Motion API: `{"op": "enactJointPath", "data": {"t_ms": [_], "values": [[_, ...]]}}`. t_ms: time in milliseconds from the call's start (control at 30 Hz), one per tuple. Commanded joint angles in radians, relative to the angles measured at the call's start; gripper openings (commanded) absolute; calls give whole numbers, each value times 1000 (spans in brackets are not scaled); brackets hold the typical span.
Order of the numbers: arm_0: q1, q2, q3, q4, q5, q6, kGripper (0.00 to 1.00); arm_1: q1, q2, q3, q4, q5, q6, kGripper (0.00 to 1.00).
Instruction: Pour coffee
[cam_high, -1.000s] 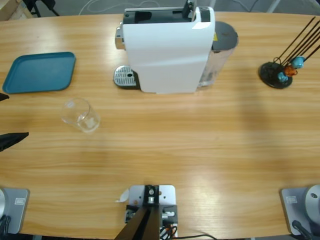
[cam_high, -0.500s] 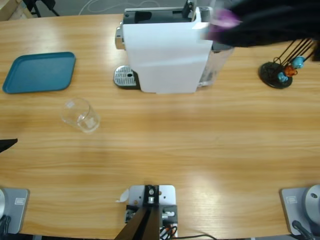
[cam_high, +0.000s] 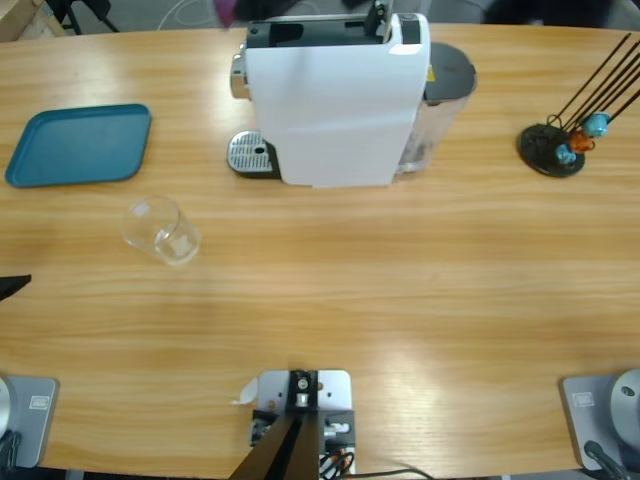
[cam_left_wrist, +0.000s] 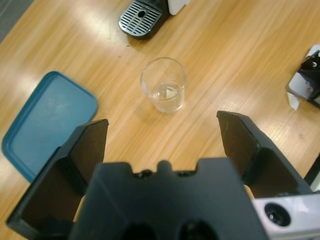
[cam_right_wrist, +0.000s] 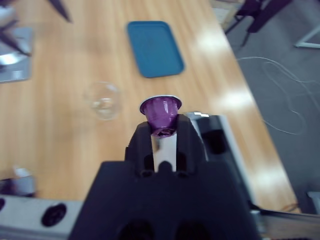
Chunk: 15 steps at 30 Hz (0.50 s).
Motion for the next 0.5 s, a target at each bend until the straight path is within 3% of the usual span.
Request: {"op": "enactJointPath", "data": {"t_ms": [33,300,500], "values": [[6,-75,43,-10,35,3,931,-130,112,-47,40,61,-79,0],[6,-72,56,-14,40,10,936,-133,162,-65,37,69,-71,0],[6,-72,69,-41,39,10,936,-83,178,-93,37,0,-38,0]]}}
